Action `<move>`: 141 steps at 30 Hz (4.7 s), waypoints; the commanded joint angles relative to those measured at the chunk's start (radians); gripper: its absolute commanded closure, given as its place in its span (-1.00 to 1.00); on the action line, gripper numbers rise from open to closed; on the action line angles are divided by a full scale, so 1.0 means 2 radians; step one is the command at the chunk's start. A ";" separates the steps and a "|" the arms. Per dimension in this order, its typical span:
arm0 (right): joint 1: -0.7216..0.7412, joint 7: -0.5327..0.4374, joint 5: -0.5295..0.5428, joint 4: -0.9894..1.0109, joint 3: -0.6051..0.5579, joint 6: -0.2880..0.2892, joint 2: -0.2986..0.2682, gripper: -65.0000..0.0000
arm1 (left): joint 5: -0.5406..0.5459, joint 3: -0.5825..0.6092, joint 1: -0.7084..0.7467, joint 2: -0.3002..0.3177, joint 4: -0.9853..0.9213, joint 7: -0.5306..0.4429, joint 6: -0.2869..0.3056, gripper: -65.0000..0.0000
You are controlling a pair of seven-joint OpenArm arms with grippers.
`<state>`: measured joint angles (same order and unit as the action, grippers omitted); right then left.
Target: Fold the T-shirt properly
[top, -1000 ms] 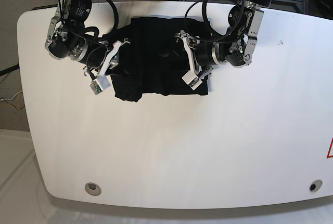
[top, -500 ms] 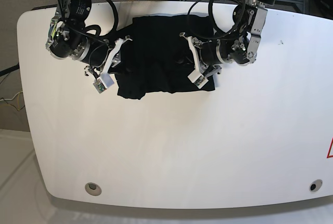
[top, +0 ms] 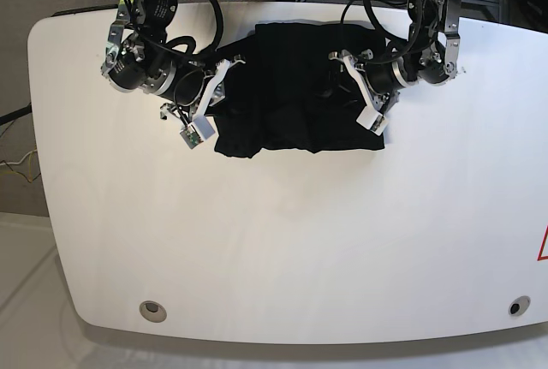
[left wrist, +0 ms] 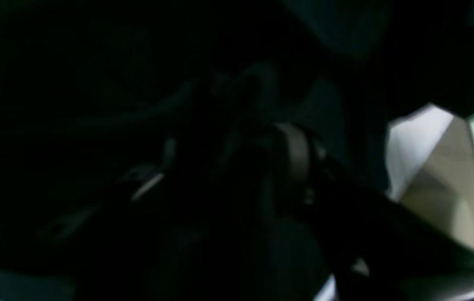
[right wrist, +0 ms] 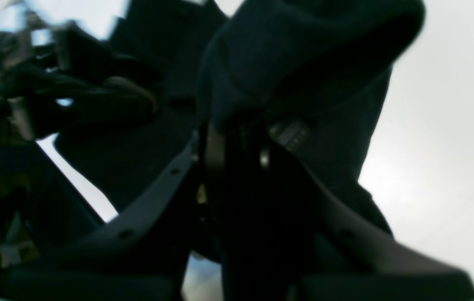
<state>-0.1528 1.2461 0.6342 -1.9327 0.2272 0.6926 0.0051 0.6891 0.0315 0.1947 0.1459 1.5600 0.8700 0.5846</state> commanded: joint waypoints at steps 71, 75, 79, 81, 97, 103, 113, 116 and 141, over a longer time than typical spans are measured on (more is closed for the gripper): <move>0.035 0.012 0.074 0.019 -0.150 0.003 0.017 1.00 | -0.075 -0.026 0.047 0.044 0.154 0.054 -0.001 1.00; 0.035 0.009 0.052 0.020 -0.149 0.001 0.016 1.00 | -0.085 0.003 0.037 0.061 0.158 0.055 -0.002 0.99; 0.035 0.009 0.043 0.020 -0.149 0.000 0.015 1.00 | -0.095 0.010 0.033 0.069 0.157 0.055 -0.004 0.99; 0.036 0.009 0.041 0.020 -0.149 0.000 0.016 1.00 | -0.096 0.008 0.035 0.070 0.155 0.055 -0.004 0.97; 0.051 0.000 0.044 0.016 -0.215 0.003 0.022 0.98 | -0.080 -0.054 0.078 0.044 0.166 0.058 -0.009 0.93; 0.059 -0.003 0.040 0.016 -0.244 0.003 0.024 0.97 | -0.079 -0.073 0.070 0.041 0.161 0.051 -0.013 0.93; 0.068 -0.008 0.037 0.021 -0.257 0.003 0.027 0.95 | -0.076 -0.126 0.063 0.038 0.142 0.027 -0.010 0.91; 0.069 -0.005 0.036 0.021 -0.250 0.003 0.026 0.94 | -0.073 -0.141 0.065 0.042 0.144 0.028 -0.008 0.90; 0.067 0.033 0.022 0.061 -0.220 0.000 -0.014 1.00 | -0.129 -0.089 0.079 0.052 0.110 0.055 0.003 0.92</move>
<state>-0.0414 1.3415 0.6392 -1.7912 -0.2115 0.6880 -0.0341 0.4374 -0.1398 0.3538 0.2440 1.7706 0.9577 0.5922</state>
